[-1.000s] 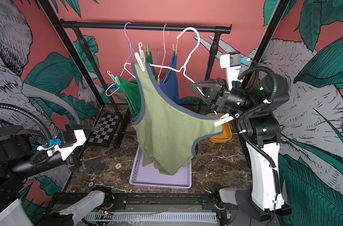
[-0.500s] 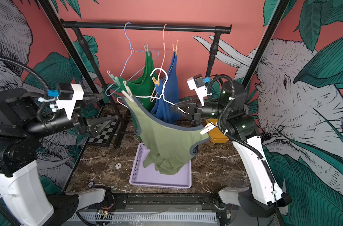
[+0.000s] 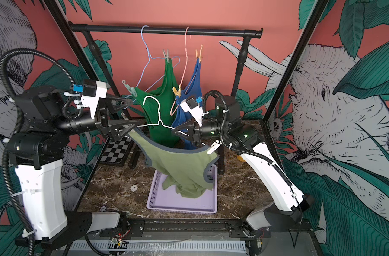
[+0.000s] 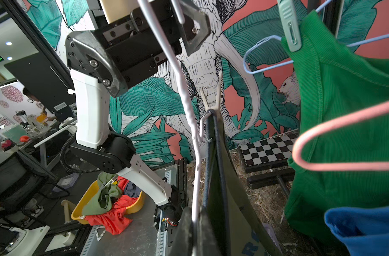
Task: Remove the clothespins securing tank tops to the hanger
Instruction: Adjust the hanger.
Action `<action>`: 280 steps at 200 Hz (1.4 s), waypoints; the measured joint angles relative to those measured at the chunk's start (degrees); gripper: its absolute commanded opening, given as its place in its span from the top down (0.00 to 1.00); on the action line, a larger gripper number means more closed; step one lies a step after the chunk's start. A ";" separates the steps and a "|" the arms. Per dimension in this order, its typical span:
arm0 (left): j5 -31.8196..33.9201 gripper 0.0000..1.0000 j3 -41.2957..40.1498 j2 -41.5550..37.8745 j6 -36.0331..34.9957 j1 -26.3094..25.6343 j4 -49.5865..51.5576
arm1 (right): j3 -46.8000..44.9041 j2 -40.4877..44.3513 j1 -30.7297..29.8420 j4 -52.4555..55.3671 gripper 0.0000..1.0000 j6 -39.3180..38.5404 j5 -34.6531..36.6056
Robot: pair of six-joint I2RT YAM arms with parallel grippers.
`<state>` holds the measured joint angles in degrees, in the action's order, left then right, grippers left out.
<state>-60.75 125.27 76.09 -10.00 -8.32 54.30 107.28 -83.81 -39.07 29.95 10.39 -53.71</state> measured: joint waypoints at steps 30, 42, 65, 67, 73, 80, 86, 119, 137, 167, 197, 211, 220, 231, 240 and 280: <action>-1.05 0.16 -2.16 0.55 0.17 -1.14 -0.94 | 2.19 -3.43 -1.53 -0.83 1.00 -0.37 0.85; -1.16 0.21 -2.82 0.72 0.00 -1.95 -1.11 | 2.69 -4.35 -1.86 -1.05 1.00 -0.37 1.01; -0.94 0.28 -4.31 0.85 -0.50 -3.87 -1.05 | 4.59 -6.01 -2.23 -1.27 1.00 -0.31 0.90; -0.92 0.29 -4.42 0.87 -0.63 -4.02 -1.05 | 4.85 -6.19 -2.25 -1.27 1.00 -0.31 0.90; -0.98 0.35 -4.76 0.92 -0.68 -4.33 -1.05 | 5.55 -6.58 -2.25 -1.40 1.00 -0.26 0.79; -1.03 0.43 -5.11 0.98 -0.81 -4.59 -1.05 | 6.34 -6.95 -2.27 -1.51 1.00 -0.26 0.76; -1.18 0.47 -5.40 1.03 -0.90 -4.76 -1.07 | 6.75 -7.13 -2.29 -1.73 1.00 -0.26 0.74; -1.73 0.61 -6.91 1.05 -0.85 -5.05 -1.68 | 8.52 -7.56 -2.56 -2.29 1.00 0.09 -0.26; -2.01 0.68 -6.99 1.03 -0.83 -5.16 -2.27 | 9.01 -8.02 -2.80 -1.92 1.00 0.11 -0.79; -2.47 0.87 -7.67 1.05 0.37 -5.16 -3.34 | 9.29 -9.35 -3.34 -2.03 1.00 -0.15 -1.66; -2.84 1.00 -8.98 1.05 1.38 -5.11 -4.50 | 9.29 -9.55 -3.41 -1.40 1.00 -0.46 -2.29; -3.06 1.00 -9.33 1.03 1.53 -5.11 -4.83 | 9.35 -9.55 -3.37 -1.20 1.00 -0.61 -2.23; -3.26 1.00 -9.53 1.03 1.60 -5.11 -5.03 | 9.35 -9.55 -3.37 -0.94 1.00 -0.70 -2.23; -3.37 1.00 -9.66 1.01 1.68 -5.11 -5.01 | 9.51 -9.57 -3.37 -0.50 0.85 -0.85 -2.19; -3.48 1.00 -9.84 0.94 1.73 -5.11 -5.03 | 9.81 -9.70 -3.37 -0.13 0.60 -0.87 -1.86; -3.30 1.00 -10.23 0.92 0.39 -5.44 -3.06 | 11.65 -9.94 -2.73 -0.07 0.33 -2.56 3.76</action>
<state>-64.05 115.04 77.01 -9.61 -13.76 51.24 118.93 -93.76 -41.80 29.89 7.84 -49.95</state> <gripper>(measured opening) 0.062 0.649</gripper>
